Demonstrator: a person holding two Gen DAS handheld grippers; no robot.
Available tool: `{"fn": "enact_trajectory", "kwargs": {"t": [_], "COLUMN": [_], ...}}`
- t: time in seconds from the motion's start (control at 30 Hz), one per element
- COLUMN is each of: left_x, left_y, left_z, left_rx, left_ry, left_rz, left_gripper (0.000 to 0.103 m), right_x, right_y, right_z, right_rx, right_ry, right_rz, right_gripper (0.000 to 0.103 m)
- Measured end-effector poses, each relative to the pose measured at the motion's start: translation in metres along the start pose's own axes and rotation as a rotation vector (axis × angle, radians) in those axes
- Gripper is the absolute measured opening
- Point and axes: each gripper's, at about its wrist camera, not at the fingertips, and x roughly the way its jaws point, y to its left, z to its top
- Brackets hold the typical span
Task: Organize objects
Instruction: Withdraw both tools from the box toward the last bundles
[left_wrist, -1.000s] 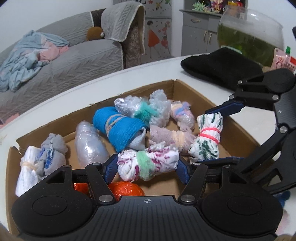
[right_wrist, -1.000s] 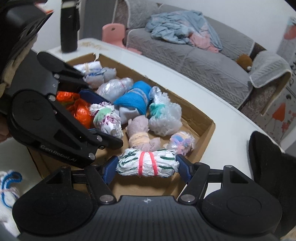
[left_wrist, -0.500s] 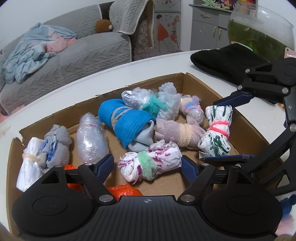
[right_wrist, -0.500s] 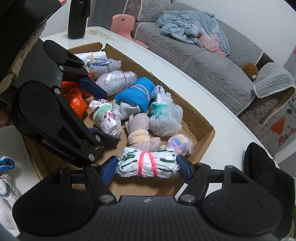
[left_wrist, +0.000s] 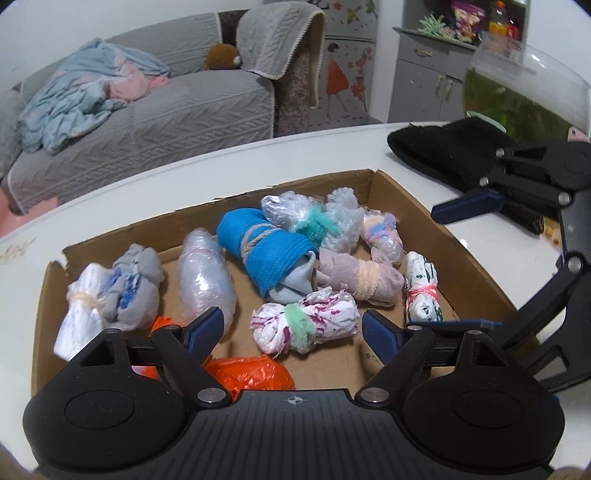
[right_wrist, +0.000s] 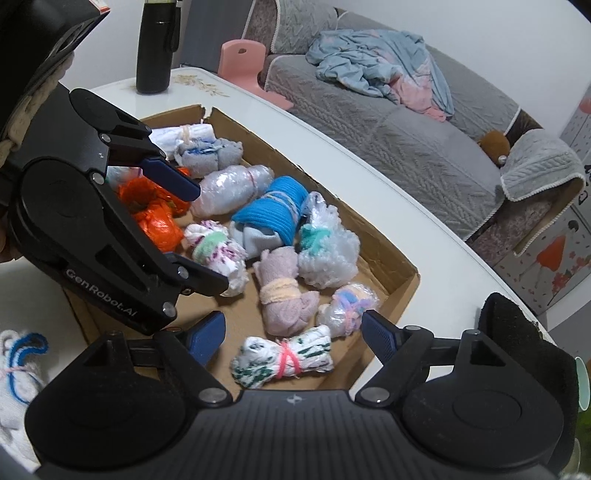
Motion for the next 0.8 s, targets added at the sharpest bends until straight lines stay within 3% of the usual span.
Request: {"fn": "enact_trajectory", "kwargs": {"t": [0.3, 0.43, 0.8], "left_x": [-0.022, -0.038, -0.083], "left_y": [0.005, 0.01, 0.037], "left_z": [0.001, -0.001, -0.023], "left_rx": [-0.02, -0.049, -0.141], "left_ry": [-0.029, -0.052, -0.109], "left_rz": [0.008, 0.02, 0.096], "left_gripper": [0.086, 0.087, 0.088], "right_x": [-0.006, -0.017, -0.041], "right_y": [0.009, 0.011, 0.025], "right_z": [0.008, 0.009, 0.007], "right_rx": [0.039, 0.098, 0.22], "right_ry": [-0.006, -0.027, -0.089], "right_rz": [-0.001, -0.009, -0.017], "right_gripper": [0.08, 0.086, 0.088]}}
